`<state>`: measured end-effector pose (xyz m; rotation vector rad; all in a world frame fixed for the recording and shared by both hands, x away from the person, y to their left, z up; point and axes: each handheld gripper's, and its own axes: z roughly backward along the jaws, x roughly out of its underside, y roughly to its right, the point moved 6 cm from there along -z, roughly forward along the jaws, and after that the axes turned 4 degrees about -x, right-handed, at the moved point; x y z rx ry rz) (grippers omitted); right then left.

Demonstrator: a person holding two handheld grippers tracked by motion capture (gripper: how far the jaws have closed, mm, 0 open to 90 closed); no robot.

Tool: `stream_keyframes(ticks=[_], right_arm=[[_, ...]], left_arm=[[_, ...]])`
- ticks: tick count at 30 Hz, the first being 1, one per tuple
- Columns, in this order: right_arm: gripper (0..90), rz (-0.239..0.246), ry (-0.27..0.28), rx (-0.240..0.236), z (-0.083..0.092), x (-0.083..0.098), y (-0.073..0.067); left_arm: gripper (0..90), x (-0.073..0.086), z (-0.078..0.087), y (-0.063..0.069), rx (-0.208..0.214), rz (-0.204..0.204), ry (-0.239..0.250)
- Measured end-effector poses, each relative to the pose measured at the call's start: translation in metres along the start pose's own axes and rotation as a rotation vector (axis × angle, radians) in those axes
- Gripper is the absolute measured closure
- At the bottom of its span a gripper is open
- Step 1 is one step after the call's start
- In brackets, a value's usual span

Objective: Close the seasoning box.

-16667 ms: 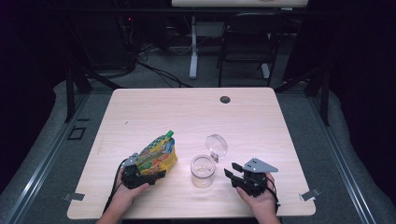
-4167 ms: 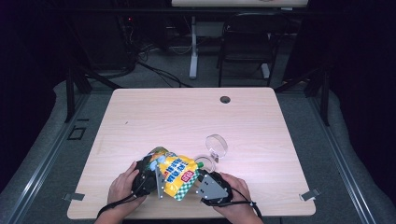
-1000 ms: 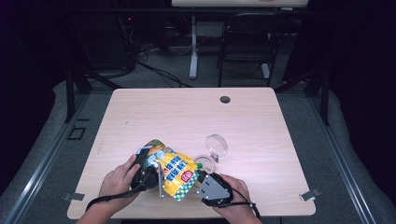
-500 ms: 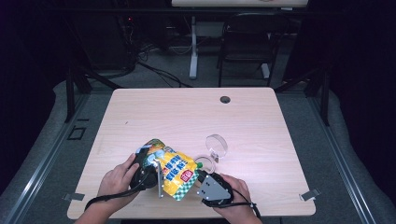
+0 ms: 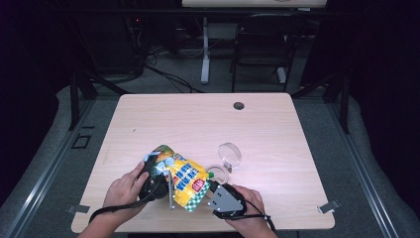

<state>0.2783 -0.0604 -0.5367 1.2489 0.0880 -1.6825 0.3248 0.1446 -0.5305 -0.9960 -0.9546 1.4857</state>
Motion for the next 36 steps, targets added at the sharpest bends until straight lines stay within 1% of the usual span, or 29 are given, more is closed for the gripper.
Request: stream_keyframes(ticks=[4,7,11,13,14,15,20,26,30,32,34,36], right_arm=[[90.0,0.000,-0.002,-0.003,-0.001,0.000,0.000],[90.0,-0.003,-0.003,-0.007,-0.002,0.001,0.000],[90.0,-0.013,-0.002,-0.010,-0.003,0.002,0.001],[90.0,-0.014,-0.005,-0.011,-0.003,0.002,0.001],[90.0,-0.013,-0.007,-0.012,-0.003,0.002,0.001],[90.0,-0.012,-0.007,-0.011,-0.003,0.003,0.002],[90.0,-0.018,-0.006,-0.014,-0.004,0.004,0.002],[90.0,-0.021,-0.011,-0.012,-0.004,0.005,0.004],[90.0,-0.031,-0.010,-0.011,-0.005,0.006,0.005],[90.0,-0.036,-0.010,-0.012,-0.005,0.007,0.005],[90.0,-0.045,-0.007,-0.015,-0.005,0.007,0.006],[90.0,-0.047,-0.010,-0.014,-0.006,0.007,0.006]], left_arm=[[51.2,0.000,0.000,0.000,-0.004,-0.008,-0.002],[51.2,-0.001,-0.001,0.000,-0.007,-0.006,0.002],[51.3,-0.001,-0.001,0.000,-0.001,-0.014,-0.010],[51.3,-0.002,-0.001,-0.001,-0.009,-0.025,-0.008],[51.3,-0.003,-0.001,-0.001,-0.018,-0.024,-0.002],[51.3,-0.003,-0.001,-0.001,-0.009,-0.025,-0.009],[51.3,-0.005,0.000,-0.004,-0.028,-0.053,-0.013],[51.3,-0.007,0.003,-0.007,-0.048,-0.072,-0.016],[51.4,-0.008,0.005,-0.008,-0.057,-0.086,-0.017],[51.5,-0.008,0.005,-0.010,-0.069,-0.091,-0.013],[51.5,-0.008,0.006,-0.010,-0.066,-0.091,-0.016],[51.5,-0.009,0.006,-0.011,-0.074,-0.101,-0.015]])
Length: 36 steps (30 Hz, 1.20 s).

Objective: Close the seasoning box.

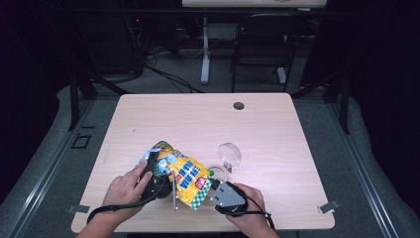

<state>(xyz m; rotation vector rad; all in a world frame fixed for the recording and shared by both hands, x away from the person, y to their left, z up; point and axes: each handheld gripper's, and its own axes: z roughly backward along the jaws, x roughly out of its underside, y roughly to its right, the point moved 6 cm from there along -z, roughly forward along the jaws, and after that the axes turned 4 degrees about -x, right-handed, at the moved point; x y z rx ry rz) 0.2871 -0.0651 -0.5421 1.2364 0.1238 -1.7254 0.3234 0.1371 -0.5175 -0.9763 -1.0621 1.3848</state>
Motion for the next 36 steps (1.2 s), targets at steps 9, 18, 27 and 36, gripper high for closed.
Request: stream_keyframes(ticks=[9,18,27,36], right_arm=[[90.0,-0.025,0.001,-0.002,-0.002,0.002,0.002],[90.0,-0.047,-0.001,-0.004,-0.003,0.004,0.005],[90.0,-0.042,-0.047,0.007,-0.001,0.006,0.005],[90.0,-0.054,-0.003,-0.007,-0.004,0.006,0.005]], left_arm=[[51.8,-0.001,0.002,-0.004,-0.018,-0.025,0.007],[52.0,-0.003,0.006,-0.007,-0.035,-0.045,0.011],[52.1,-0.003,0.009,-0.009,-0.034,-0.068,0.011],[52.2,-0.005,0.010,-0.012,-0.031,-0.090,0.012]])
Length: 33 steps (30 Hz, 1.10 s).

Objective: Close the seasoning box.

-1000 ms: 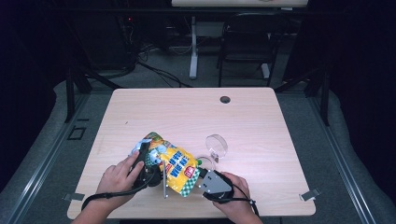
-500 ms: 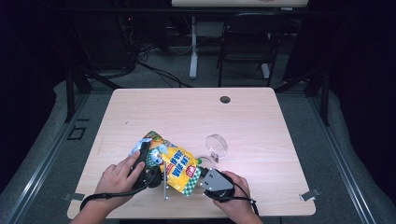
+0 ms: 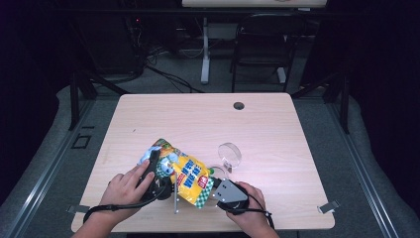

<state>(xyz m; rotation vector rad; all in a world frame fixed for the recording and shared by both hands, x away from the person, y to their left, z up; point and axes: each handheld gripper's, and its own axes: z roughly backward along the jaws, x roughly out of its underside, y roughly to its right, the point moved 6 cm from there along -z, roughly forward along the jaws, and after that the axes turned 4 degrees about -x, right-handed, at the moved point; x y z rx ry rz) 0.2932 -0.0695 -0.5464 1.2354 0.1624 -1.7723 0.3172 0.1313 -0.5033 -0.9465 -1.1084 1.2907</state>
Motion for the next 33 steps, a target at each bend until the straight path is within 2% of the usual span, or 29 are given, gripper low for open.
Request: stream_keyframes(ticks=[13,17,19,21,33], right_arm=[[90.0,-0.010,-0.001,-0.001,0.001,0.001,0.002],[90.0,-0.015,0.001,-0.001,0.000,0.002,0.002],[90.0,-0.015,-0.002,-0.002,0.000,0.002,0.002],[90.0,-0.015,-0.006,-0.001,0.000,0.002,0.002],[90.0,-0.015,-0.011,-0.005,-0.001,0.003,0.002]], left_arm=[[52.4,-0.004,0.002,-0.006,0.001,-0.034,0.000],[52.4,-0.004,0.003,-0.007,-0.008,-0.041,0.001],[52.5,-0.005,0.003,-0.008,-0.015,-0.057,0.007],[52.5,-0.005,0.004,-0.008,-0.003,-0.064,-0.004],[55.2,-0.008,0.005,-0.012,0.000,-0.076,0.001]])
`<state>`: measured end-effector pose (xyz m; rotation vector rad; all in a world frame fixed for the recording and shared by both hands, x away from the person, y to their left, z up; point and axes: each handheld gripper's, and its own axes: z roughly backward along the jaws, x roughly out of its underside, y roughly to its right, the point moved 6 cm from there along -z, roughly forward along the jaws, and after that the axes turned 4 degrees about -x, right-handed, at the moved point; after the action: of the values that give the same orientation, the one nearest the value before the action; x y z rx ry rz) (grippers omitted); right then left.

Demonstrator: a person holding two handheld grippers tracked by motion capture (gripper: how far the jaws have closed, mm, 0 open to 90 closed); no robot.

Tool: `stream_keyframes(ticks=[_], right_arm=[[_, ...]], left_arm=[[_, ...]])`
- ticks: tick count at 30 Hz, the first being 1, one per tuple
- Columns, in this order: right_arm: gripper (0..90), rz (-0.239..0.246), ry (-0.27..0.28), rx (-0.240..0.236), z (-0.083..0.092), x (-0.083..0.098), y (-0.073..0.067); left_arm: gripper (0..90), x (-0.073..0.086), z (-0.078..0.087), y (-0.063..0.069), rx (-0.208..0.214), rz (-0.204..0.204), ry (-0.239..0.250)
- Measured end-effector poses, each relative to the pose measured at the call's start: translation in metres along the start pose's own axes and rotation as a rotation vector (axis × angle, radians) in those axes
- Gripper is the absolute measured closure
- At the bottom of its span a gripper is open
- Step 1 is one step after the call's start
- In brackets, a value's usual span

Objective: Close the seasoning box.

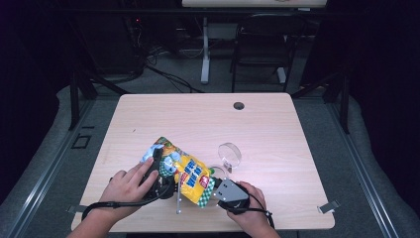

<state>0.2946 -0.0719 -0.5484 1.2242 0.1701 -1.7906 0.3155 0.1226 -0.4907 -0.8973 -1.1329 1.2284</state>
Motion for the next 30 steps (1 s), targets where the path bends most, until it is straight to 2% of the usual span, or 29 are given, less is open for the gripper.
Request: stream_keyframes(ticks=[16,17,18,25,26,30], right_arm=[[90.0,-0.011,0.004,-0.006,-0.001,0.000,0.001],[90.0,-0.010,0.004,-0.006,-0.001,0.000,0.001],[90.0,-0.010,0.005,-0.006,-0.001,0.000,0.001],[90.0,-0.013,0.004,-0.009,-0.001,0.000,0.000],[90.0,-0.010,0.000,-0.009,-0.001,0.000,0.000],[90.0,-0.011,0.002,-0.010,-0.001,0.000,0.000]], left_arm=[[55.6,-0.001,0.005,-0.006,-0.018,-0.033,0.002],[55.6,-0.002,0.005,-0.007,-0.031,-0.034,0.010],[55.6,-0.001,0.006,-0.007,-0.017,-0.039,0.002],[55.7,-0.002,0.007,-0.009,-0.026,-0.052,0.002],[55.7,-0.002,0.006,-0.010,-0.038,-0.051,0.009],[55.8,-0.003,0.008,-0.011,-0.025,-0.066,0.002]])
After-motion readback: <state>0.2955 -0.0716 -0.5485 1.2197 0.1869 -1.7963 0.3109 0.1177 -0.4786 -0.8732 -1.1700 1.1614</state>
